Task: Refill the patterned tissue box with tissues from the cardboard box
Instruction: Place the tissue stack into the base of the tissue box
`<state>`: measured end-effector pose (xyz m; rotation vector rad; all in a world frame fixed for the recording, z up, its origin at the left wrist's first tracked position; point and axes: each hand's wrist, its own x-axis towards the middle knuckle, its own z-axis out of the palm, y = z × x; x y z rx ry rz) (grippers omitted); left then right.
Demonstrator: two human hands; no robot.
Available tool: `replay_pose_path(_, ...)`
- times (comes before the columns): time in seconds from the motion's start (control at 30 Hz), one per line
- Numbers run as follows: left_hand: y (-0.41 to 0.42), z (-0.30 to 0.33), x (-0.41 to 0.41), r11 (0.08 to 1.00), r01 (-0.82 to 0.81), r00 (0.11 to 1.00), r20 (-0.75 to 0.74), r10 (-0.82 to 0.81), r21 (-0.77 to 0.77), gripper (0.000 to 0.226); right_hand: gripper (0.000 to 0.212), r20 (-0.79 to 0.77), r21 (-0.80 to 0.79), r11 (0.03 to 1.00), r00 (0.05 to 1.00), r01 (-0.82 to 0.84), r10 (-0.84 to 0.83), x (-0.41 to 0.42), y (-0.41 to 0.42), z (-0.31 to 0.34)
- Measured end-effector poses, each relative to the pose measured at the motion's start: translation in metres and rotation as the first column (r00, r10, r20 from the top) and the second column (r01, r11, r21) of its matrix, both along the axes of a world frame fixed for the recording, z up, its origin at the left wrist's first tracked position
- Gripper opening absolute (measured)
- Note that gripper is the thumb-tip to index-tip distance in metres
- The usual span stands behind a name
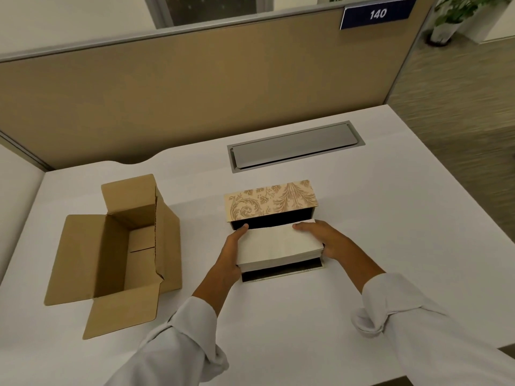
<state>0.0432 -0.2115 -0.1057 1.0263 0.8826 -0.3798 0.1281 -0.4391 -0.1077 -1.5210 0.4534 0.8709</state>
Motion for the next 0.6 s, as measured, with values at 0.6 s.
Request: replay_pose_path(0.6, -0.005, -0.016, 0.003, 0.971, 0.035, 0.989, -0.150, 0.001, 0.237, 0.069, 0.054, 0.051, -0.074, 0.997, 0.998, 0.025, -0.021, 0.004, 0.004, -0.003)
